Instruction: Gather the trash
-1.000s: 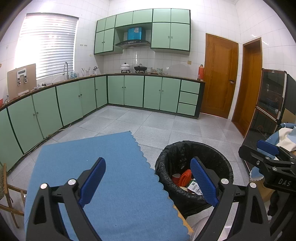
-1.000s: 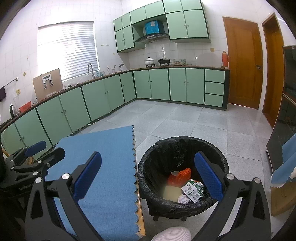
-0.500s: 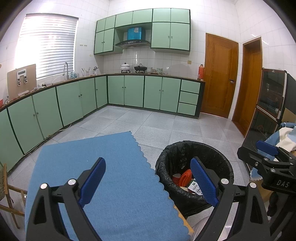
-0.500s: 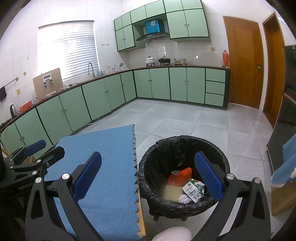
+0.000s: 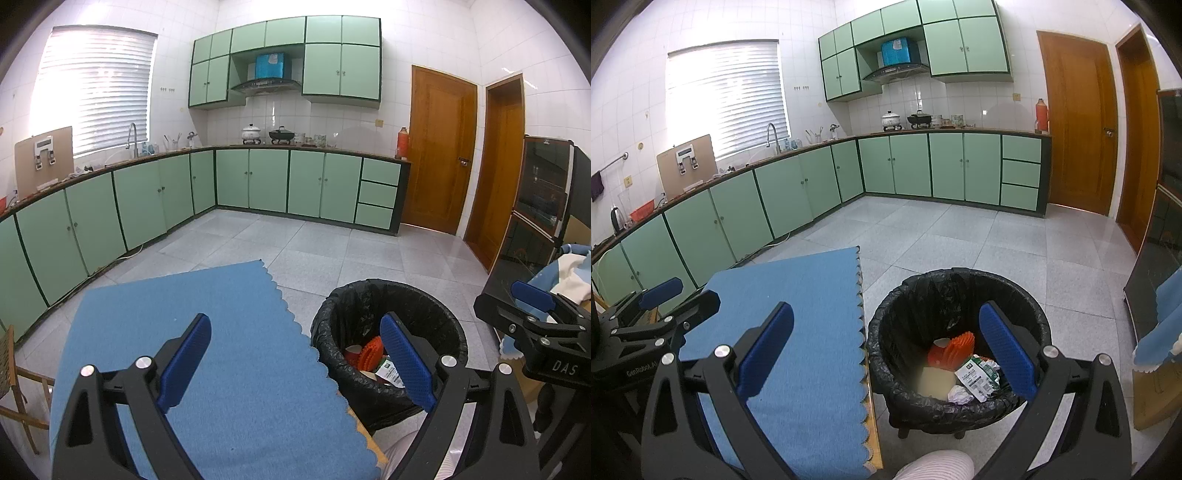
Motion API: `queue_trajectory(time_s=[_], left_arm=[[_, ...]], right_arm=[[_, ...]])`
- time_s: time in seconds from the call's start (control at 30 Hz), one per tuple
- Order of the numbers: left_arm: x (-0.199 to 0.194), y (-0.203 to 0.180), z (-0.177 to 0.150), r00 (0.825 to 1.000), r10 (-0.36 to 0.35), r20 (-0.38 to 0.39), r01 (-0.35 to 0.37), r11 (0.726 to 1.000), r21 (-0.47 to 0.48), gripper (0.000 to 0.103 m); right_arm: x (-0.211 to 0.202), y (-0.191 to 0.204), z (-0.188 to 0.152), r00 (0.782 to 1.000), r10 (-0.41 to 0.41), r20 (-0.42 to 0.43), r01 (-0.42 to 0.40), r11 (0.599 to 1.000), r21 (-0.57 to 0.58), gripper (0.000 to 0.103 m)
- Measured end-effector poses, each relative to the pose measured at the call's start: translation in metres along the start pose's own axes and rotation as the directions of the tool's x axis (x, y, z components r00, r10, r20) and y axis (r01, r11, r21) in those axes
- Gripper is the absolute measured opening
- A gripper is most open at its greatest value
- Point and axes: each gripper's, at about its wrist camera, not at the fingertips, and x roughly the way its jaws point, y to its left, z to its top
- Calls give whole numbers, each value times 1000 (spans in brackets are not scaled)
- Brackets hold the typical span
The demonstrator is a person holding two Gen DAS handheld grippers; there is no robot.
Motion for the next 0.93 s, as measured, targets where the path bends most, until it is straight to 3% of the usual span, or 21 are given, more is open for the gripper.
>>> queue_trajectory(time_s=[0.93], left_arm=[[2, -6, -6, 1000, -2, -14, 2, 1000, -7, 91]], right_arm=[[3, -5, -4, 1000, 0, -9, 0, 1000, -2, 98]])
